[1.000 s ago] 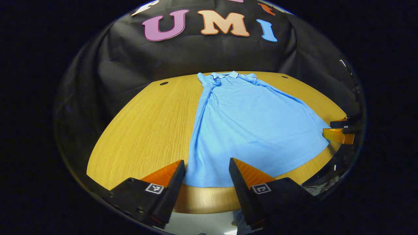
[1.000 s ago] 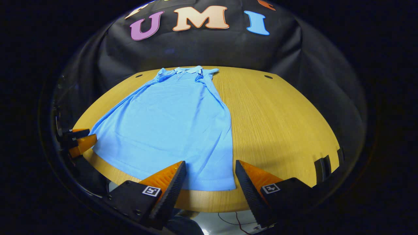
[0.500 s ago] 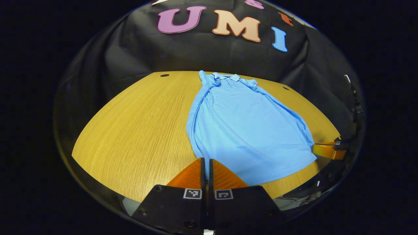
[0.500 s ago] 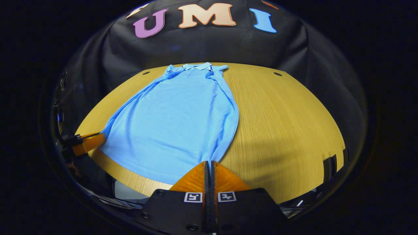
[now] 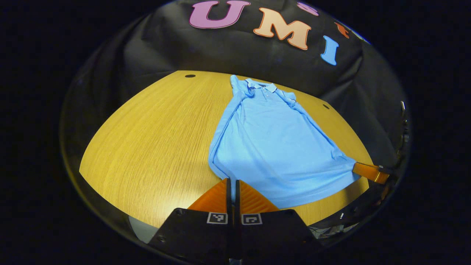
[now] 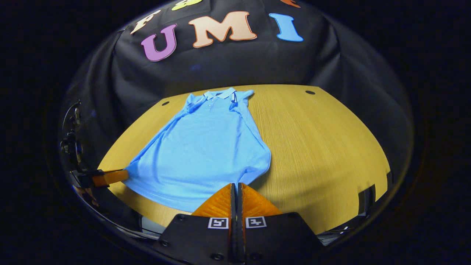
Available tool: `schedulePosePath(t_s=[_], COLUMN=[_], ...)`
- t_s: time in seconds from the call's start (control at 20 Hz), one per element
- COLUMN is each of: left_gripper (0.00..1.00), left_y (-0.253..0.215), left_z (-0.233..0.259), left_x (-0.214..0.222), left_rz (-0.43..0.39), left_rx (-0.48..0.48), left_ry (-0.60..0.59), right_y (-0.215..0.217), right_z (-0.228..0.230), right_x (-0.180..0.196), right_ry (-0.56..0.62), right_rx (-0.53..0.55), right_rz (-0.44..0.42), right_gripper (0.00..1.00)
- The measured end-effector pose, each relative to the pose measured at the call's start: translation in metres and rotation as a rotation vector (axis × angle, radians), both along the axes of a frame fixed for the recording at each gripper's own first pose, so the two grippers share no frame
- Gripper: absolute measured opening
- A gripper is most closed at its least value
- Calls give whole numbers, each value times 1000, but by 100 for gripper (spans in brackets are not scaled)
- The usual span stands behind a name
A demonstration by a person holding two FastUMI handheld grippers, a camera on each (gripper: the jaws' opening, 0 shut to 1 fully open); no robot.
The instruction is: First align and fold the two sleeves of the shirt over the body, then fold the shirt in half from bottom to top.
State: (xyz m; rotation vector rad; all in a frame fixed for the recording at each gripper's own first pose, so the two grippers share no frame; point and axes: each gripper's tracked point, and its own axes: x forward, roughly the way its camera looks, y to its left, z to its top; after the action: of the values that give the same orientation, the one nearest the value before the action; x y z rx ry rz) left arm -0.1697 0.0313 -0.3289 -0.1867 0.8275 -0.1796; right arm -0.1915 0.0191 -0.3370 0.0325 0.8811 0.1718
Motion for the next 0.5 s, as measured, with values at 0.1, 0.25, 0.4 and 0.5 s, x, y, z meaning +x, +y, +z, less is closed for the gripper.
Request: schedulePosePath(t_s=[0.1, 0.25, 0.4, 0.5], left_gripper=[0, 0, 0, 0], left_y=[2, 1, 2, 2], left_z=[10, 30, 46, 57], left_x=[15, 45, 80, 111], left_rz=[-11, -3, -7, -13], left_rx=[8, -15, -16, -11], left_ry=[-6, -31, -62, -92], right_y=[5, 10, 17, 21], right_z=[11, 23, 39, 48], right_x=[15, 48, 88, 119], right_ry=[-11, -46, -95, -128], right_rx=[22, 31, 56, 72], right_rz=[-5, -16, -44, -58], right_gripper=[2, 3, 3, 2])
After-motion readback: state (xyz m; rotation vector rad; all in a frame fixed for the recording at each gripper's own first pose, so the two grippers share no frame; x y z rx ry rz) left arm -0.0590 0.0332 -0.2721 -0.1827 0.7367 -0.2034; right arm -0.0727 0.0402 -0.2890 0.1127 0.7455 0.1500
